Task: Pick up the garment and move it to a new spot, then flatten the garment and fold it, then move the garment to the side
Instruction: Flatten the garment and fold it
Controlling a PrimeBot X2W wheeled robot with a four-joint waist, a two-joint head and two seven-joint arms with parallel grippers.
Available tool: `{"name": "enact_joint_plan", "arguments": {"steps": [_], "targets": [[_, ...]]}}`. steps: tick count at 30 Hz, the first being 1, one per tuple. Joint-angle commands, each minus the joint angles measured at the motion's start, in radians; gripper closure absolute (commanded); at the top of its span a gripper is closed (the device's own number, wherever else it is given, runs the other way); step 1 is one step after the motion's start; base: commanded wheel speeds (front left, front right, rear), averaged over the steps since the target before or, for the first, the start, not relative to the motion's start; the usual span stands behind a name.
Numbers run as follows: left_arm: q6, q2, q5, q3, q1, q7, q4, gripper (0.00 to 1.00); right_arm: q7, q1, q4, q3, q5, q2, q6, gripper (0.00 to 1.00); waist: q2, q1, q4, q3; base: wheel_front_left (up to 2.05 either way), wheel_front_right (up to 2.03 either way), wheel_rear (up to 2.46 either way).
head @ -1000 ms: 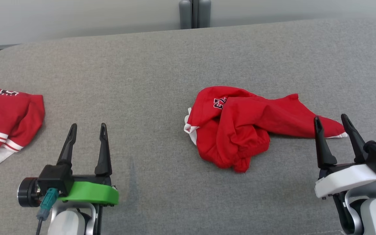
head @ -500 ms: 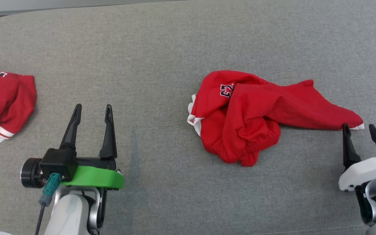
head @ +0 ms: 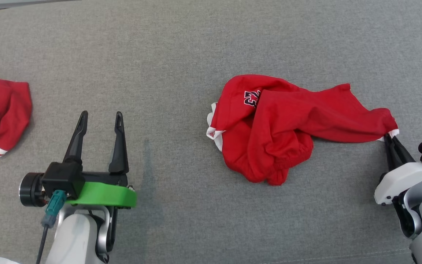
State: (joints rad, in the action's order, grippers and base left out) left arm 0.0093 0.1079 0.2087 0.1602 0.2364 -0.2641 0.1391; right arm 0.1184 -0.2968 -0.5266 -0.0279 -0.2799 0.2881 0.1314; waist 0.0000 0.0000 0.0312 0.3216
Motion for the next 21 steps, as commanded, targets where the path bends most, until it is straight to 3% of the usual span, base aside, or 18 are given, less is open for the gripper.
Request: {"name": "enact_joint_plan", "arguments": {"steps": [1,6,14,21], "targets": [[0.002,0.0,-0.007,-0.006,0.011,0.0,0.003,0.0,0.004,-0.005,0.01,0.02,-0.011,0.007,-0.001,1.0,0.0,0.0,-0.002,-0.005,0.0,0.0,0.0],[0.0,-0.002,-0.007,-0.012,0.002,0.0,0.006,0.0,0.033,0.016,0.172,0.098,-0.023,0.008,-0.001,1.0,0.0,0.0,-0.012,-0.024,0.0,0.0,0.0],[-0.003,-0.007,-0.007,-0.015,-0.017,0.0,0.007,0.0,-0.042,0.047,0.589,0.223,-0.008,0.019,-0.001,1.0,0.0,0.0,-0.026,-0.062,0.0,0.0,0.0],[-0.008,-0.013,-0.002,-0.017,-0.02,0.0,0.01,0.0,-0.078,-0.084,0.834,0.422,-0.033,-0.017,-0.001,1.0,0.0,0.0,-0.026,-0.079,0.0,0.0,0.0]]}}
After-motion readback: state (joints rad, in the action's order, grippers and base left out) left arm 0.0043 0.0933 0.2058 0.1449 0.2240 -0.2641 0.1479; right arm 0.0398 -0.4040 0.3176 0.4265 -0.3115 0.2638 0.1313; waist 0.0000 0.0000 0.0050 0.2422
